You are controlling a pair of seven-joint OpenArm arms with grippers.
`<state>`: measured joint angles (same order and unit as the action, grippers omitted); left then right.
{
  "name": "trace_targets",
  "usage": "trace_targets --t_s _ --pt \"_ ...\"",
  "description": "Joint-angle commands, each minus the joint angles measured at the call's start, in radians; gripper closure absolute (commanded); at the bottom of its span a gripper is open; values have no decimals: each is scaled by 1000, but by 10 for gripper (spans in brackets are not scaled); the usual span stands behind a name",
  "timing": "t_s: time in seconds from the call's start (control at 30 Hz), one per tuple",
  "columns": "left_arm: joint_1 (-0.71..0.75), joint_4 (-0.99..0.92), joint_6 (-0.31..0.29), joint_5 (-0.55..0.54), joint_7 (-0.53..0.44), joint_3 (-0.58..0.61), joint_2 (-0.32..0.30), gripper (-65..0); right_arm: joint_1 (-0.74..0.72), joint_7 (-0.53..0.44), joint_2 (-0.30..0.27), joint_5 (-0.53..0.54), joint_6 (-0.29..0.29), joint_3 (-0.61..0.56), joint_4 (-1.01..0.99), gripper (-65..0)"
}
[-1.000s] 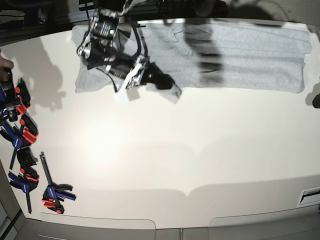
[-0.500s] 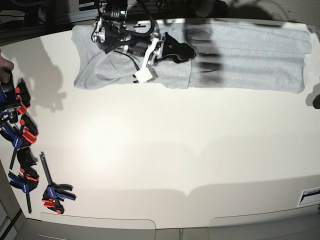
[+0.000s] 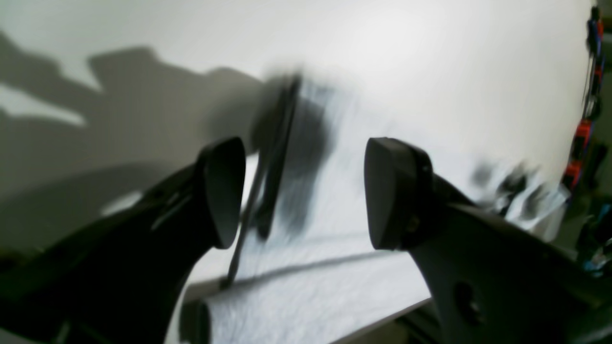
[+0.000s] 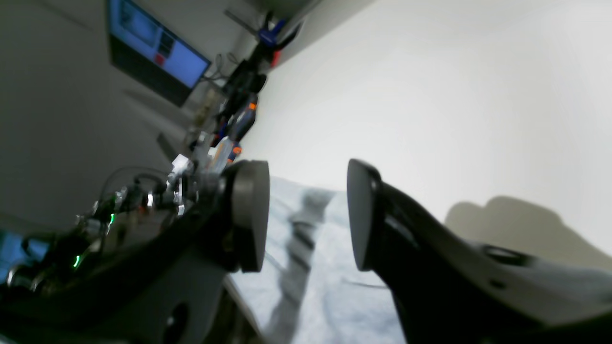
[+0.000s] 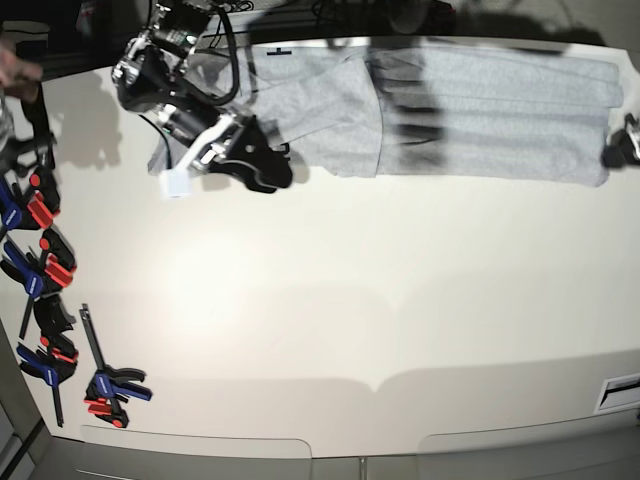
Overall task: Fold the T-shirt properly
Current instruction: 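Grasp the folded shirt end with the right gripper and fold it inward, then lower the left gripper onto the opposite shirt end and grasp it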
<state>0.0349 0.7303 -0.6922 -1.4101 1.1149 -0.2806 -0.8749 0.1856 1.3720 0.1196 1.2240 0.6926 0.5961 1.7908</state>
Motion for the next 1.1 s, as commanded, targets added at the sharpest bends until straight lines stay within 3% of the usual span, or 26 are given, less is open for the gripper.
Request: trace_targets --t_s 0.0,0.17,0.33,0.47,0.7,0.83,0.9,0.93,1.0,1.07 --pt "13 11 -6 -19 -27 -10 -32 -366 -7 -13 -11 28 6 13 18 -254" --pt "86 11 -6 -12 -43 -161 35 -366 -5 -14 -53 28 6 60 18 -254" --pt "134 11 -6 -7 -18 -330 74 -365 -6 -18 -53 29 6 62 18 -254" --pt "183 11 -6 -13 -1 -347 101 -365 -6 -21 -53 32 6 61 18 -254" --pt "186 62 -6 9 44 -347 211 -364 -5 -21 -53 32 6 51 18 -254" --pt "187 113 -6 55 36 -347 235 -330 -6 -21 -53 32 6 45 18 -254" --pt "187 124 -6 56 36 -347 232 -285 -6 -21 -53 32 6 45 18 -254" --pt "186 127 -6 55 35 -347 230 -230 -6 -21 -53 32 6 45 18 -254" --pt "187 131 -6 39 24 -347 226 -35 -6 -22 -53 32 6 45 18 -254" --pt "186 140 -6 2 10 -347 222 0 -6 -22 -53 32 6 45 18 -254"
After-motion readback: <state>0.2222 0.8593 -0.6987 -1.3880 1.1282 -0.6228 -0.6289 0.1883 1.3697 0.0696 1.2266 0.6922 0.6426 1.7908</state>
